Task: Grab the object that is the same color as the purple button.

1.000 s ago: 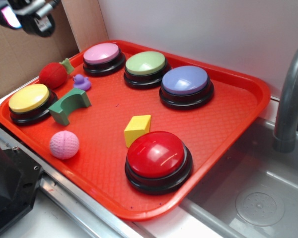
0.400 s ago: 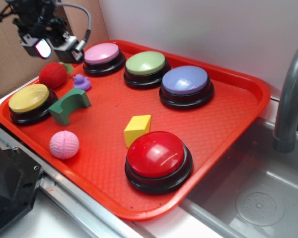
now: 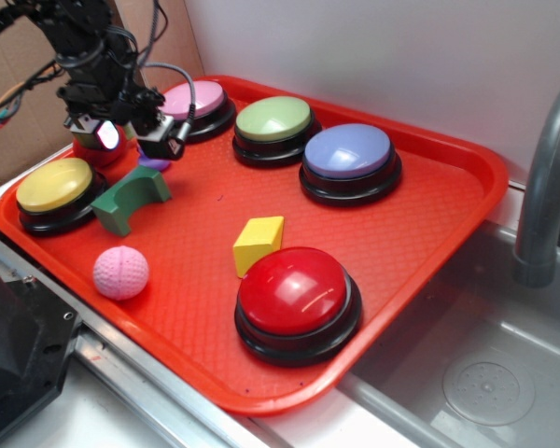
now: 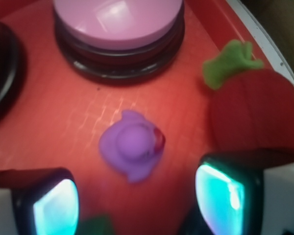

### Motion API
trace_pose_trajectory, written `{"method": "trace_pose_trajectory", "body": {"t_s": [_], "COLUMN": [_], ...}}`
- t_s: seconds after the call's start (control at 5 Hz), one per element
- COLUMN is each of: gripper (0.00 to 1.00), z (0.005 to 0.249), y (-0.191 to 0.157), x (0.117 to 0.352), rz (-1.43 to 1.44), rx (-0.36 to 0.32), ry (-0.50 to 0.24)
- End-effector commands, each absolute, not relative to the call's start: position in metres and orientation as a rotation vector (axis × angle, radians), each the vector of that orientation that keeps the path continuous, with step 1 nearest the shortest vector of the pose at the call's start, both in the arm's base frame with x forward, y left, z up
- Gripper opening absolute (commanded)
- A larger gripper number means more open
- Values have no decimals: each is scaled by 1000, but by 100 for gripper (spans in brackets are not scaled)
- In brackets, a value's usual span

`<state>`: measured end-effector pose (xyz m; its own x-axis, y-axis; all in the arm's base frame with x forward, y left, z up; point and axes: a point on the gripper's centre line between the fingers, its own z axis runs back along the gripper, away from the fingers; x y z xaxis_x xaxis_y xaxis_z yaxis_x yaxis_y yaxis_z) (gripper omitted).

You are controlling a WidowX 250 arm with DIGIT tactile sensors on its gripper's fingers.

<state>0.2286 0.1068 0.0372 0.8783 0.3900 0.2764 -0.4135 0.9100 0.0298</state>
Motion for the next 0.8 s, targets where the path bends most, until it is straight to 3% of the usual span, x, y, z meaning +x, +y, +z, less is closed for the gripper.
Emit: {"method": "trace_pose_trajectory", "body": {"t_s": [0.0, 0.2, 0.6], "gripper": [100, 0, 0], "z": [29, 22, 25], "y": [121, 124, 125], "x": [243, 244, 243], "rz": [439, 460, 464], "rx": [75, 70, 55], "ry": [-319, -286, -306]}}
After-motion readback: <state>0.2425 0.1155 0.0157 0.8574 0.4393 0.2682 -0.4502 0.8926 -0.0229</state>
